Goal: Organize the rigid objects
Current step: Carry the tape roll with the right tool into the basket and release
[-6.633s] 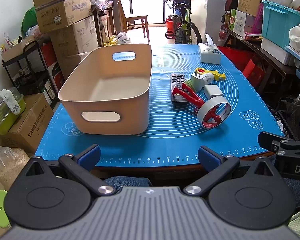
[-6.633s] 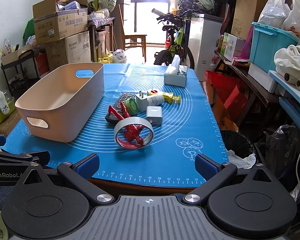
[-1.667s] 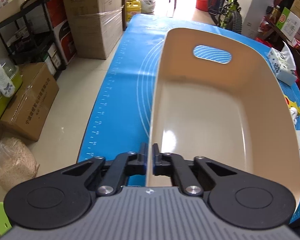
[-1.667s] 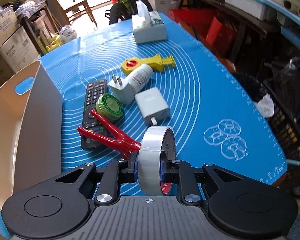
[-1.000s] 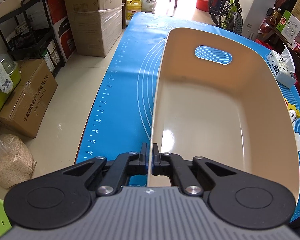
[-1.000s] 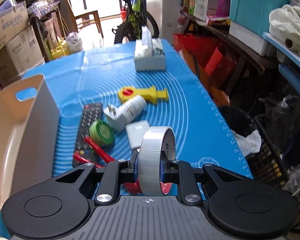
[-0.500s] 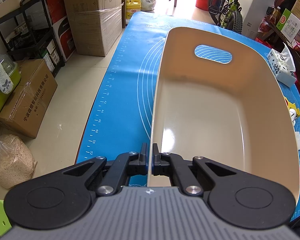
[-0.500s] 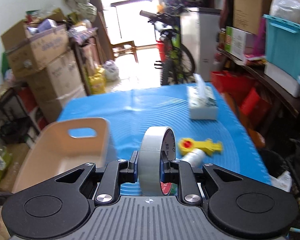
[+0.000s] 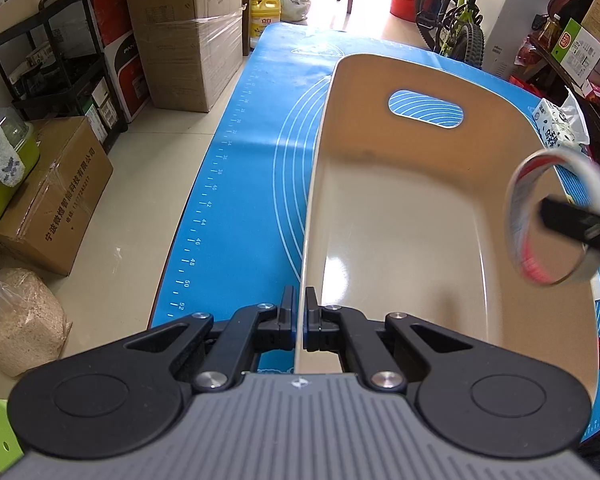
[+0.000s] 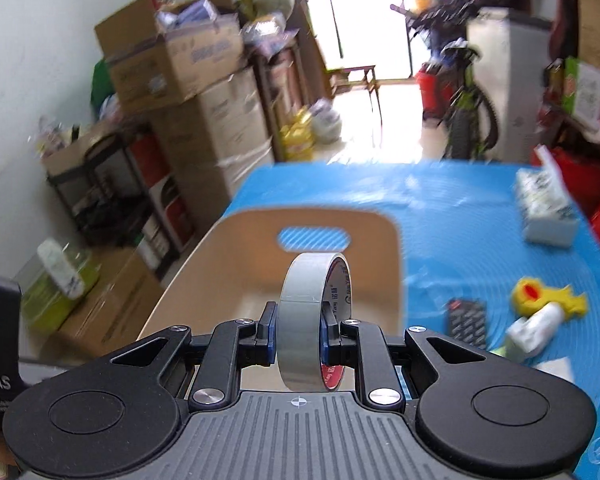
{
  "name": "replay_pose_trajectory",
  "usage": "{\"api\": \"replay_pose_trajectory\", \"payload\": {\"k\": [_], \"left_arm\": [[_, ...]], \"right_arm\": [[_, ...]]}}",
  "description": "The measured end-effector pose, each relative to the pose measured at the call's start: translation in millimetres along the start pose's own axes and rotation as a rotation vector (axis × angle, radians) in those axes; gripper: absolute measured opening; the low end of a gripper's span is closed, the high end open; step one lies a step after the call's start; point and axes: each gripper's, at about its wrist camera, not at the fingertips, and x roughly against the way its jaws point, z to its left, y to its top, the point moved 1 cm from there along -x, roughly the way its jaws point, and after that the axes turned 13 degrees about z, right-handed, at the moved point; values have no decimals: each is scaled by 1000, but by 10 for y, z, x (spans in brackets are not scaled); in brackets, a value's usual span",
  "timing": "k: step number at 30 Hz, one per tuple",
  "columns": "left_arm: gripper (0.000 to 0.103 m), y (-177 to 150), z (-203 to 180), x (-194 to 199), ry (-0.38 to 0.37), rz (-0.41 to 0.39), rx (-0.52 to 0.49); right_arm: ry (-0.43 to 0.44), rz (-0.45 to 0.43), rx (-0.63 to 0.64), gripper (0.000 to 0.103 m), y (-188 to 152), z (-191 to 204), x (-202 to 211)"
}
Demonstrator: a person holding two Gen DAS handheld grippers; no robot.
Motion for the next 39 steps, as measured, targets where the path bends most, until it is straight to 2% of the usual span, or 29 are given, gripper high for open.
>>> {"api": "replay_pose_trajectory", "payload": {"k": [6,13,17,19,20,21,26,29,35,39], "left_arm": [[4,19,-2,1,1,4,1],[4,22,-2,4,4,4,0],[4,33,21,-6,-2,14,19],[4,32,35,-1,-5,15,22],[4,34,35,1,-4,14,21],[4,32,31,3,-1,13,19],[4,37,17,6,3,13,18],[4,39,14,10,8,9,9],[4,47,6,9,9,10,11],[4,42,2,19,8,4,8]], "right_arm": [[-5,91,40,29,-98,140,-342],[-31,221,23,29,-198,29,-692],[-54,244,64,30,-228,69,-738],[-58,236,60,34,-217,72,-711],[-55,230,56,43,-206,58,-687],[-44,222,51,46,-201,46,-661],[-21,191,29,54,-129,0,-466],[-26,134,23,65,-49,-33,-270],[-42,58,13,68,84,-255,88],[-88,17,13,70,78,-470,294]]}}
